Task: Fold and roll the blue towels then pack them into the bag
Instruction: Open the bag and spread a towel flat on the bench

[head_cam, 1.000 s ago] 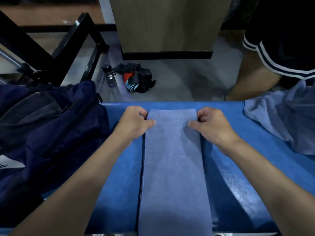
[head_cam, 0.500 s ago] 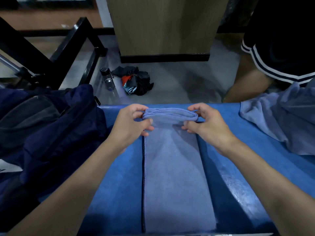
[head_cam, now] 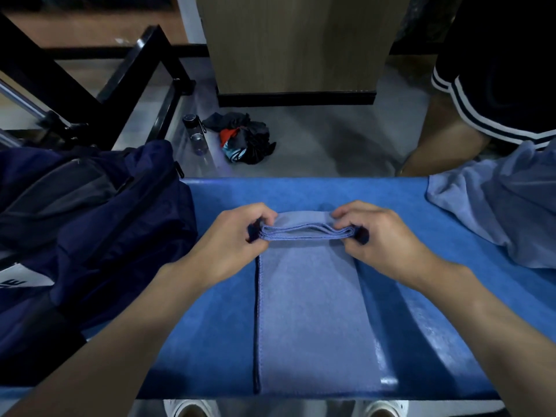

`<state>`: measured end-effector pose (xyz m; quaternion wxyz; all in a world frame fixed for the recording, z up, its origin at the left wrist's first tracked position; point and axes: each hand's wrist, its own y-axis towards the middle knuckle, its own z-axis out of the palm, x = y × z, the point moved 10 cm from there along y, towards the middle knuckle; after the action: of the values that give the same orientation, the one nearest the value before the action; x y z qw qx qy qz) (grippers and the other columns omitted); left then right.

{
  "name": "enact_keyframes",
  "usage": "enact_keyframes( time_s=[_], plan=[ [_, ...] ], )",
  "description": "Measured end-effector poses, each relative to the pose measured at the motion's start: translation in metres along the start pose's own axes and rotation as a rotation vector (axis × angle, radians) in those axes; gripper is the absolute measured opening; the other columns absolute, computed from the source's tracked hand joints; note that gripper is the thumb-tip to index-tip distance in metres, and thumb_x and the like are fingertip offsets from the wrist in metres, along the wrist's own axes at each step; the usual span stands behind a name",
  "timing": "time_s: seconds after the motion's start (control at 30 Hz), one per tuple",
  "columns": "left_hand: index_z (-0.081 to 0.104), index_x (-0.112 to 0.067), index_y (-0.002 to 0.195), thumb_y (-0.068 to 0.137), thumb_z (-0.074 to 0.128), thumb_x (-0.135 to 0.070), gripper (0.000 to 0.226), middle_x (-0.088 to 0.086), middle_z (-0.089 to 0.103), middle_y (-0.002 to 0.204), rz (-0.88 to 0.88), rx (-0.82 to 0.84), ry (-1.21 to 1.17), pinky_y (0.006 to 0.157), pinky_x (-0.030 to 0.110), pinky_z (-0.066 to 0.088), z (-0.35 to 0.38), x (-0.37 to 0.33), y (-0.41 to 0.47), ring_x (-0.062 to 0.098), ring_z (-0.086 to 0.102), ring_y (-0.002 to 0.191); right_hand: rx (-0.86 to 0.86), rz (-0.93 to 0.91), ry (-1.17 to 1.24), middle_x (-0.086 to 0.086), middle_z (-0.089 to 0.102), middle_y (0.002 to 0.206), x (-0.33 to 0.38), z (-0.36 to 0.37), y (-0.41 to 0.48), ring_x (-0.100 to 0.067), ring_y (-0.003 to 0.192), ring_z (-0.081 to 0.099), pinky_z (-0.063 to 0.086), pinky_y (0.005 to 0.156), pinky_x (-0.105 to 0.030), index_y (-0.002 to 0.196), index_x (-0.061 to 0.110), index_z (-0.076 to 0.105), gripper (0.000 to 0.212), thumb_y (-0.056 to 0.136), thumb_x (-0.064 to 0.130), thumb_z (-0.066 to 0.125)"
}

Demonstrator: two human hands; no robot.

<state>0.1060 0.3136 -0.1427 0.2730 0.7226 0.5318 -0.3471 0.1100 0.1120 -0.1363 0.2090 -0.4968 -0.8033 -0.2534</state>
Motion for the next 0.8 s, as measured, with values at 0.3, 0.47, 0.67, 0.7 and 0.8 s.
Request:
enact_keyframes(
  time_s=[0.3, 0.47, 0.67, 0.7, 0.8],
  plan=[
    [0.048, -0.024, 0.086, 0.088, 0.062, -0.011, 0.020, -0.025, 0.054, 0.133, 0.098, 0.082, 0.305, 0.082, 0.035, 0.047, 0.008, 0.008, -0.003, -0.001, 0.051, 0.096, 0.115, 0.032, -0.105, 0.017, 0.056, 0.124, -0.005, 0.009, -0.006, -0.010, 0.089, 0.058, 0.053, 0.073, -0.040, 0.086, 0.023, 0.066, 0.014, 0.082, 0.009, 0.067],
    [0.049, -0.030, 0.086, 0.089, 0.062, -0.028, 0.013, -0.023, 0.049, 0.143, 0.091, 0.143, 0.317, 0.097, 0.041, 0.045, 0.008, 0.009, -0.006, 0.003, 0.049, 0.114, 0.154, 0.013, -0.089, 0.014, 0.053, 0.124, -0.001, 0.011, -0.008, 0.002, 0.091, 0.052, 0.048, 0.079, -0.028, 0.091, 0.021, 0.068, 0.009, 0.087, 0.029, 0.067],
    [0.056, -0.028, 0.079, 0.090, 0.065, -0.041, 0.020, -0.019, 0.050, 0.126, -0.004, 0.060, 0.230, 0.100, 0.035, 0.041, 0.004, 0.013, 0.000, 0.008, 0.047, 0.118, 0.108, 0.108, -0.076, 0.008, 0.051, 0.118, -0.009, 0.011, -0.003, -0.001, 0.101, 0.052, 0.040, 0.083, -0.029, 0.078, 0.028, 0.049, 0.020, 0.091, 0.038, 0.059],
    [0.057, -0.028, 0.085, 0.089, 0.069, -0.038, 0.016, -0.016, 0.052, 0.122, -0.007, 0.048, 0.234, 0.099, 0.034, 0.041, 0.003, 0.014, 0.002, 0.011, 0.048, 0.116, 0.111, 0.140, -0.093, 0.007, 0.053, 0.112, -0.013, 0.012, -0.002, -0.013, 0.106, 0.053, 0.042, 0.087, -0.034, 0.082, 0.028, 0.048, 0.019, 0.089, 0.040, 0.061],
    [0.050, -0.026, 0.132, 0.088, 0.068, -0.043, 0.050, -0.011, 0.049, 0.131, -0.077, 0.105, 0.310, 0.107, 0.038, 0.038, 0.006, 0.018, 0.004, 0.014, 0.042, 0.124, 0.153, 0.235, -0.092, 0.007, 0.055, 0.108, -0.021, 0.014, -0.003, -0.020, 0.105, 0.050, 0.043, 0.093, -0.042, 0.109, 0.026, 0.048, 0.034, 0.085, 0.040, 0.068]
  ],
)
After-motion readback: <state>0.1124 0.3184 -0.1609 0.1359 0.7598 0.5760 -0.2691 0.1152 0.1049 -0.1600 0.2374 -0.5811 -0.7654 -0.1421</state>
